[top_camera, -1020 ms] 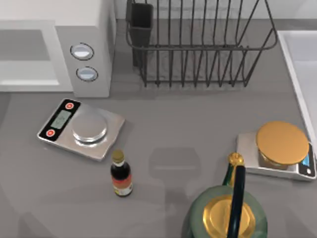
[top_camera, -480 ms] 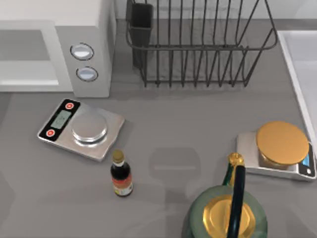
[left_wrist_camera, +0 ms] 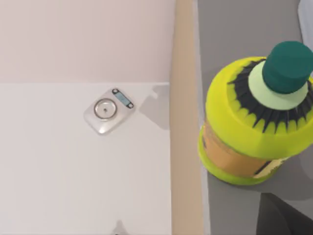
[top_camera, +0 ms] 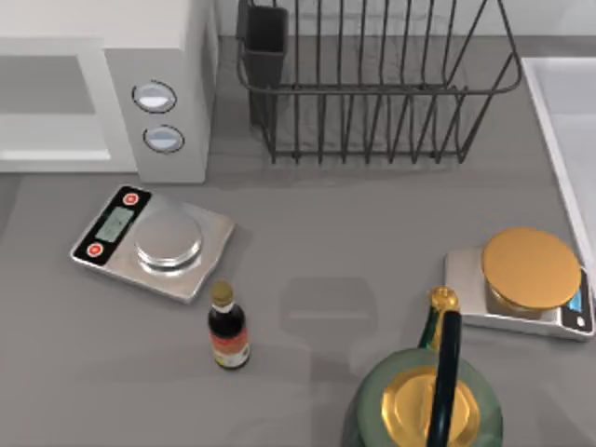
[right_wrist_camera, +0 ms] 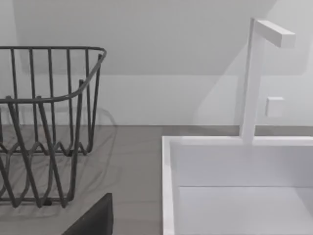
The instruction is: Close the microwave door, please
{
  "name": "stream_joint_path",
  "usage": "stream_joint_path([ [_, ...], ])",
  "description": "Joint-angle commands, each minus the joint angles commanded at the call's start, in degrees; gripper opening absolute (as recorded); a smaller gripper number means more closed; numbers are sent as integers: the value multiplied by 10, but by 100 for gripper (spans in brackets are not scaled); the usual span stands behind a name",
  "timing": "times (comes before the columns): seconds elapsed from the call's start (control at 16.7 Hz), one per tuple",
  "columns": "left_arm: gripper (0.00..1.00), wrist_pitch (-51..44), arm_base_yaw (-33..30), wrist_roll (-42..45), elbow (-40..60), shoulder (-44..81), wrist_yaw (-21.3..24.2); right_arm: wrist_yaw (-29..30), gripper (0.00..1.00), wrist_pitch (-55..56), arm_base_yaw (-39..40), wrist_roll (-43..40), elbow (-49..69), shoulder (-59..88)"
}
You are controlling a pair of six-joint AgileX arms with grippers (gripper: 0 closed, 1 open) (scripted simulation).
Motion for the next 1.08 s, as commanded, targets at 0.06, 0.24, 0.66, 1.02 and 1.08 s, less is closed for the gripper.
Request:
stream_joint_path([
  [0.06,0,2,0,0,-2,1,0,0,100,0,0,0,0,0],
  [0.24,0,42,1,0,-32,14,0,0,100,0,0,0,0,0],
  [0.66,0,212,4,3,-145,67,3,0,100,0,0,0,0,0],
  [1.02,0,217,1,2,-151,66,3,0,100,0,0,0,0,0],
  [1.08,0,222,-4,-3,-159,58,1,0,100,0,0,0,0,0],
])
